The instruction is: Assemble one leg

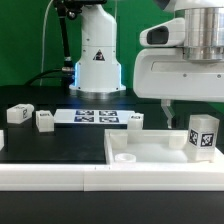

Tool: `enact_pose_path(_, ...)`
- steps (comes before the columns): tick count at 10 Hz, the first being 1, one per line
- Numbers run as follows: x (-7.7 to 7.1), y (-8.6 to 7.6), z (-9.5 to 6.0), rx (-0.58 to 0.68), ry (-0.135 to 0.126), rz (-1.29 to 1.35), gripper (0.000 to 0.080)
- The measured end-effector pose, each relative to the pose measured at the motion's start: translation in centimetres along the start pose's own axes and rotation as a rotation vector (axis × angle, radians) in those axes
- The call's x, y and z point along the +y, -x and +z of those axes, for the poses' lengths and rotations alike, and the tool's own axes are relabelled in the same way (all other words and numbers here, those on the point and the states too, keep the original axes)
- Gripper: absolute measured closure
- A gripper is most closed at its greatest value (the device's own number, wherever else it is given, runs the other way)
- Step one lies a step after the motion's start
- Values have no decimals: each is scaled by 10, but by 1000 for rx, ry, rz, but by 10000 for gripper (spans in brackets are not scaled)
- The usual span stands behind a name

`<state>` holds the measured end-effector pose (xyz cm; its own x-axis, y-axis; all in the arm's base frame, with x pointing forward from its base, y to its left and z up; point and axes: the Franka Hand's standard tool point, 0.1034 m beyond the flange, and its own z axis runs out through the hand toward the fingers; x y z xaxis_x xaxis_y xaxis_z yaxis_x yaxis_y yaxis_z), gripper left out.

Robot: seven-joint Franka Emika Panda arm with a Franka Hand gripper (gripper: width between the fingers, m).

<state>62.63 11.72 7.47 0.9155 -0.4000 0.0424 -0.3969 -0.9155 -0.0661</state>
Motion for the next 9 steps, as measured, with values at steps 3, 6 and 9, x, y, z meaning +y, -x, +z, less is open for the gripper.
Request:
enact_pose_path(3,-7,4,-1,3,9,-263,151)
enact_pose_path(6,-6,3,0,13,21,-545,151)
enact_pose_path(9,-5,2,0,21,25,-607,261)
